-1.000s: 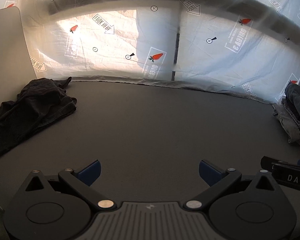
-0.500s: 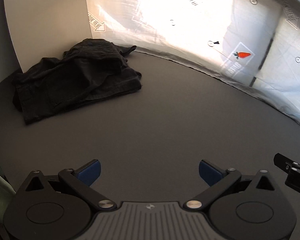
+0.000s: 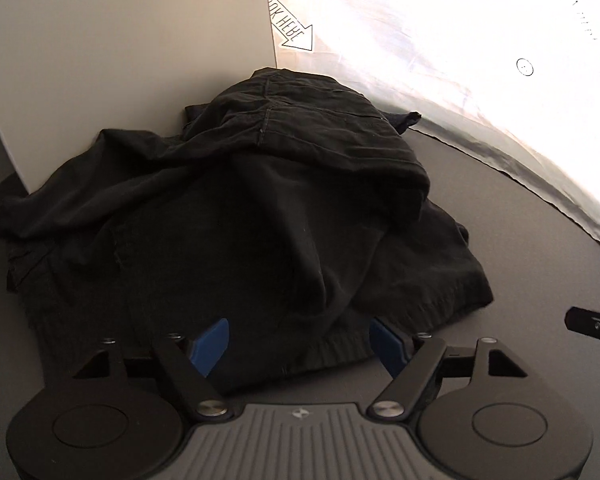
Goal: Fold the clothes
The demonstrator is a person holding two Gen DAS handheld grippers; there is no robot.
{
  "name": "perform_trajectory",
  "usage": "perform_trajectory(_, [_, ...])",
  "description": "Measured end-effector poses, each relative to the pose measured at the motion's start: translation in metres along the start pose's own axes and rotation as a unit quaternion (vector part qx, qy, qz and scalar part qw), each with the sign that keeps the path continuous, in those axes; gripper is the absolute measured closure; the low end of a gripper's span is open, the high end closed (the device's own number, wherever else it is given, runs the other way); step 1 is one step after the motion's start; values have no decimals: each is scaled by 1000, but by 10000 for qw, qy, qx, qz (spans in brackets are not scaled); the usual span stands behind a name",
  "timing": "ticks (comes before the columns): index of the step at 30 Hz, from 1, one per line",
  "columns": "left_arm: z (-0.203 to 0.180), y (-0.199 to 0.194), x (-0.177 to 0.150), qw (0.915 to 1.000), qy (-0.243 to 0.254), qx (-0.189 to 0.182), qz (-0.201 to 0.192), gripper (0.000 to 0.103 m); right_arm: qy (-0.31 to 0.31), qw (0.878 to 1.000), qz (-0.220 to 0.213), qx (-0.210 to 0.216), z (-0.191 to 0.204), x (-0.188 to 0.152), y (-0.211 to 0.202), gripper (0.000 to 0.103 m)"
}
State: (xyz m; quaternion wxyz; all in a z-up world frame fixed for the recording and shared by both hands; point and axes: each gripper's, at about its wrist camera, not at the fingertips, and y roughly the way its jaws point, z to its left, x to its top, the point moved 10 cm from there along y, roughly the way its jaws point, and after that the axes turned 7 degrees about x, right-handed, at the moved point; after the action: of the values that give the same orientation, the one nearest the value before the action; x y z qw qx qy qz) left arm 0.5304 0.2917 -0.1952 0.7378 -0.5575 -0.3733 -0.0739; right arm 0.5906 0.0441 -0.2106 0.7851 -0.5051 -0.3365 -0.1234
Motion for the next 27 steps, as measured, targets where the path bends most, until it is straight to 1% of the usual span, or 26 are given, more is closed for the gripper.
perform_trajectory(1, [-2, 9, 5, 9999, 101, -42, -17, 25, 31, 9999, 62, 100, 5, 6, 19, 79])
perform_trajectory(2, [-4, 18, 8, 9998, 183, -105, -31, 25, 64, 9997, 125, 202, 10, 12, 37, 82])
perform_trajectory(3, [-7, 26, 12, 9995, 266, -167, -43, 25, 111, 9991, 189, 357, 16, 17, 52, 83])
perform_trajectory(5, [-14, 40, 15, 9985, 476, -282, -36, 25, 204, 9974, 285, 628, 27, 22, 75, 83])
perform_trajectory(6, [-18, 45, 15, 9976, 596, -343, -35, 25, 181, 9968, 350, 699, 33, 23, 83, 81])
perform_trajectory(7, [-23, 50, 14, 9967, 718, -389, -26, 25, 154, 9961, 414, 766, 39, 24, 91, 75])
perform_trajectory(9, [-30, 57, 11, 9954, 900, -314, -7, 25, -27, 9961, 470, 745, 47, 22, 102, 66])
perform_trajectory(10, [-32, 58, 10, 9952, 962, -166, -41, 27, -150, 9960, 473, 744, 51, 21, 106, 66])
perform_trajectory(11, [-33, 60, 9, 9948, 1018, -9, -77, 36, -273, 9957, 476, 743, 56, 20, 110, 68])
perform_trajectory(12, [-31, 60, 9, 9944, 1033, 202, -121, 51, -454, 9957, 412, 688, 59, 19, 109, 83])
perform_trajectory(13, [-29, 58, 10, 9945, 987, 304, -149, 58, -638, 9954, 344, 629, 62, 19, 108, 92])
perform_trajectory(14, [-26, 55, 11, 9947, 932, 389, -176, 67, -822, 9946, 277, 570, 66, 19, 106, 95])
perform_trajectory(15, [-23, 51, 13, 9958, 819, 356, -199, 78, -875, 9941, 112, 627, 69, 20, 98, 99])
perform_trajectory(18, [-15, 26, 23, 9975, 523, 263, -405, 87, -1017, 9923, -262, 651, 74, 26, 74, 100])
perform_trajectory(19, [-13, 16, 27, 9974, 444, 244, -506, 88, -1077, 9912, -398, 664, 76, 29, 63, 101])
perform_trajectory(20, [-11, 0, 33, 9961, 460, 303, -694, 91, -1094, 9902, -531, 690, 78, 32, 52, 101])
perform_trajectory(23, [-6, -54, 51, 9904, 372, 434, -1257, 93, -1254, 9840, -1080, 662, 84, 46, 10, 102])
perform_trajectory(26, [0, -114, 69, 9857, -195, 239, -1658, 94, -1584, 9712, -1689, 560, 89, 58, -40, 102])
perform_trajectory(27, [-7, -138, 68, 9836, -268, 104, -1783, 94, -1619, 9661, -1943, 520, 87, 61, -64, 102])
